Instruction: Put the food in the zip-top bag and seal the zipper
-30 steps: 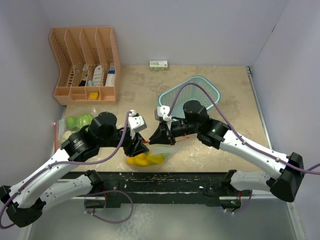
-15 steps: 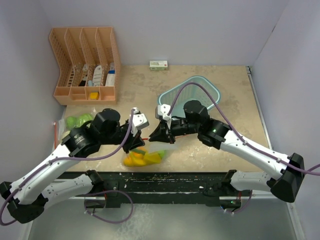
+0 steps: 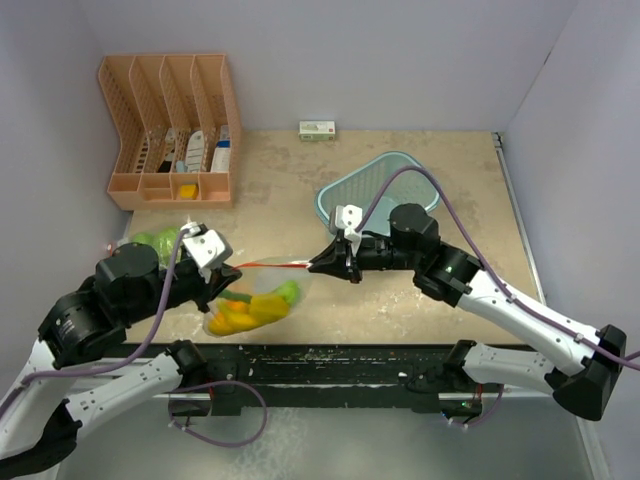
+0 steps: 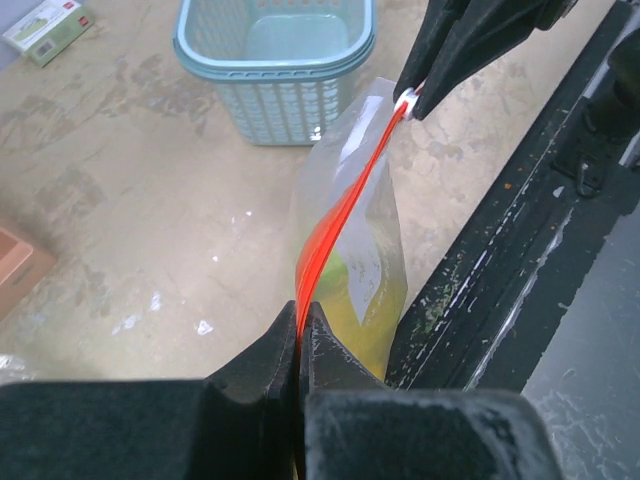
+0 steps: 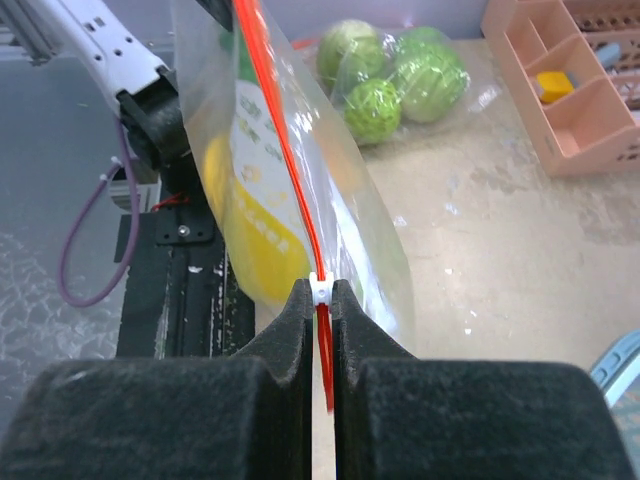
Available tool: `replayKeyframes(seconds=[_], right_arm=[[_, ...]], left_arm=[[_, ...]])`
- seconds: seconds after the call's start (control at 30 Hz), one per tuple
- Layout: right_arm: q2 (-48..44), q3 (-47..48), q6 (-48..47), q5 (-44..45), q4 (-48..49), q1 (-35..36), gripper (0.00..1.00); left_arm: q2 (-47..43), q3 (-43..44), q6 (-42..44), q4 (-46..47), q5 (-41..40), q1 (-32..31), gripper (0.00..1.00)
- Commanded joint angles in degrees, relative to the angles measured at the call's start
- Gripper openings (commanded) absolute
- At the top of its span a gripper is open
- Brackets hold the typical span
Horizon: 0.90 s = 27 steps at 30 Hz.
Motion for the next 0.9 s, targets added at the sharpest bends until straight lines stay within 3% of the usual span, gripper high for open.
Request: replayKeyframes(seconds=[0.0,0.27,0.3,0.37,0.47,0.57,0.77,0.87], right_arm=[[-1.46,-1.96,-1.14,6.57,-1.82,-1.08,0.00],[-3.82,-4.44,1.50,19.11,2.01,-1.52,0.00],[-3.91,-4.42,1.97,19.34,2.32,-1.59,0.06],[-4.07,-4.21,3.06,18.75,2.99,-1.61,0.56],[-4.82,-4.30,5.11,16.45,5.02,-1.57,0.98],[-5.12,-3.51,9.54,19.95,5.57,-1.61,1.00],[-2.17,-0.55,16.68,31.72,0.42,-1.61,1.00],[-2.49,-0.58,18.83,35.39,-0.55,-1.61,0.99]], left_arm=[[-3.02,3.51,1.04,-0.66,-6.49,-0.22,0.00],[-6.14,5.07,-0.05,-2.55,-7.44,-0.22,0.00],[-6.23,4.77,-0.17,-2.31,-7.13,-0.22,0.00],[-6.06,4.08,-0.36,-1.64,-6.76,-0.23,0.00],[-5.01,2.42,-1.70,0.47,-6.70,-0.20,0.00],[-2.83,0.52,-5.87,3.51,-9.17,-0.24,0.00],[-1.25,-6.51,-15.69,15.92,-22.25,-0.26,0.00],[-1.54,-9.54,-17.68,23.52,-26.97,-0.21,0.12]])
